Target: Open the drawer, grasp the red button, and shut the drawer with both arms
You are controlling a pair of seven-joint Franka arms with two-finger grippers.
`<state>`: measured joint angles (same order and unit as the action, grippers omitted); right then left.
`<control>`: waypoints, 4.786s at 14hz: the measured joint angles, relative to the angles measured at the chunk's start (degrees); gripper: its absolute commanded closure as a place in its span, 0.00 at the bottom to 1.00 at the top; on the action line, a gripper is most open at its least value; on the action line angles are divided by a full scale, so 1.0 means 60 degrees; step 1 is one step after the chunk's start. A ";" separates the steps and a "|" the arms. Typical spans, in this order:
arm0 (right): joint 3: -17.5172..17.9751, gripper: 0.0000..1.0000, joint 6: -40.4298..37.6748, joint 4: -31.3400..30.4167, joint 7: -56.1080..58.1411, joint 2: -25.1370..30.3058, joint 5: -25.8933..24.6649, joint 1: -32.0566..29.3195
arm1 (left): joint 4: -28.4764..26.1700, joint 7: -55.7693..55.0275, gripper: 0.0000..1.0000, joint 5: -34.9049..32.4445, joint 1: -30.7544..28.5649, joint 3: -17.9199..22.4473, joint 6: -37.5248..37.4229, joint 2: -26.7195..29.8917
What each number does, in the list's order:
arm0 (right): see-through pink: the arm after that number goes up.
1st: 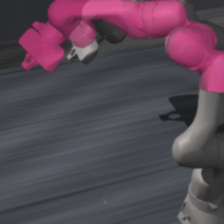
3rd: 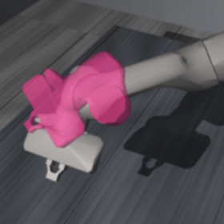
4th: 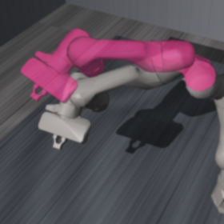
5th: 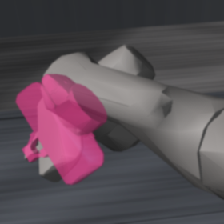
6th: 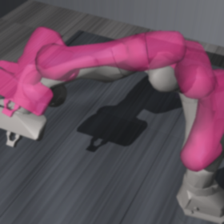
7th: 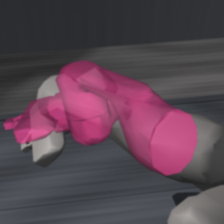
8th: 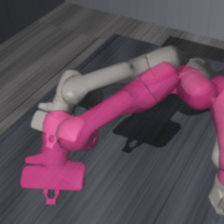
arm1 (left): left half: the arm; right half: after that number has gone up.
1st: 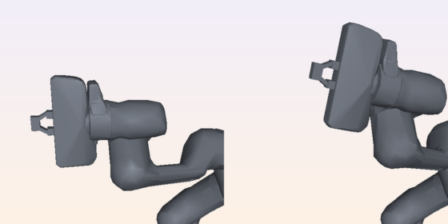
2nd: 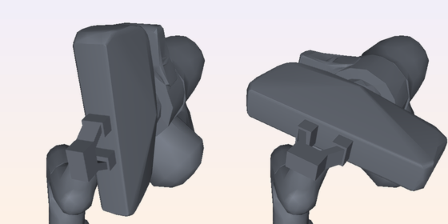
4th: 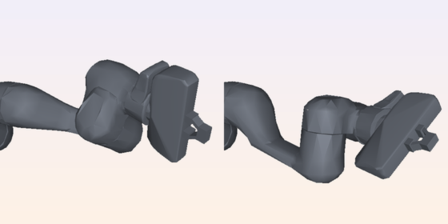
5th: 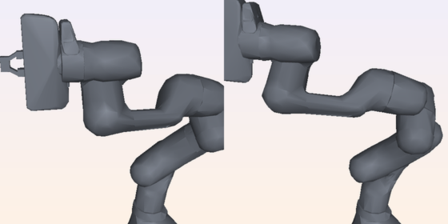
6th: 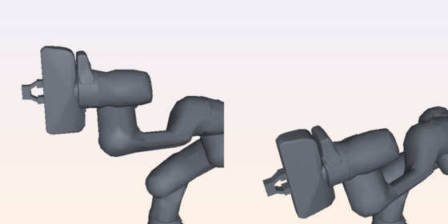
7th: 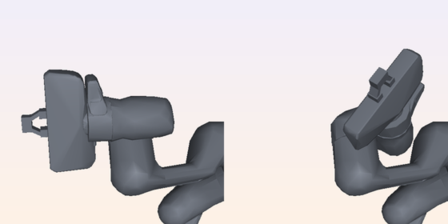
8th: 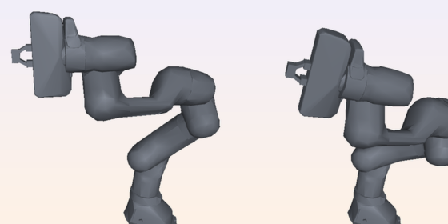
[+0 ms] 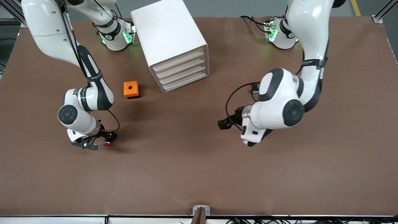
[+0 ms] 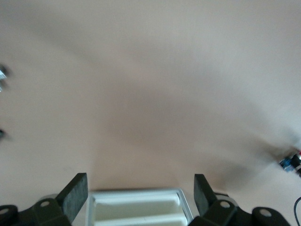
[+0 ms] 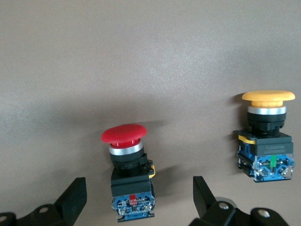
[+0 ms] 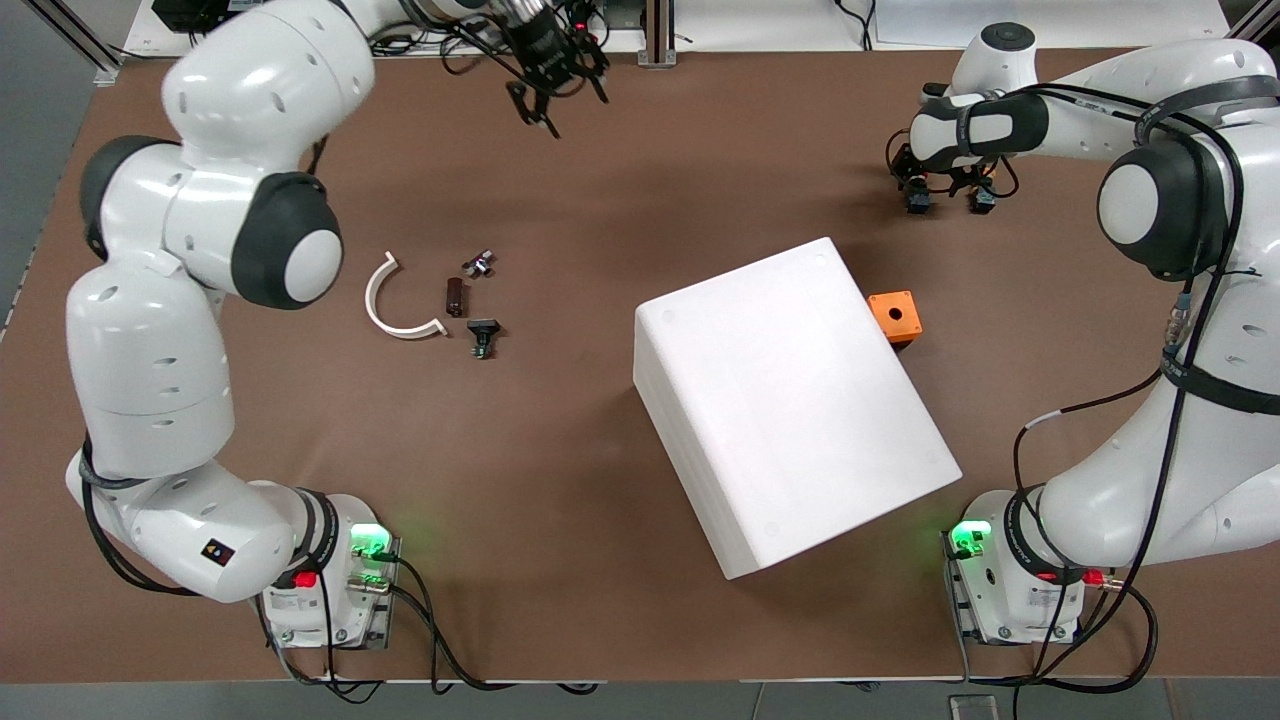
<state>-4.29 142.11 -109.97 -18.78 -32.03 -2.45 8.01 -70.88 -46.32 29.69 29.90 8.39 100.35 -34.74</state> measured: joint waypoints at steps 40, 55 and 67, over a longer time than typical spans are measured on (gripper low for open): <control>0.0025 0.00 -0.8801 0.3988 0.2999 0.4067 0.0358 -0.1435 | -0.3258 0.7742 0.01 -0.4371 -0.5112 -0.1784 -0.0583 0.5857; 0.0140 0.00 -1.0109 0.4919 0.2998 0.4089 0.0559 -0.1420 | -0.2839 0.7742 0.01 -0.4409 -0.5037 -0.1741 -0.0691 0.5533; 0.0152 0.00 -1.0453 0.4826 0.2998 0.4859 0.0585 -0.1419 | -0.2756 0.7742 0.01 -0.4416 -0.5034 -0.1758 -0.0876 0.5534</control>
<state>-3.38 79.39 -81.01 -0.79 -2.88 1.06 -0.51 -87.42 0.13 3.19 -0.30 -2.16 95.10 -1.53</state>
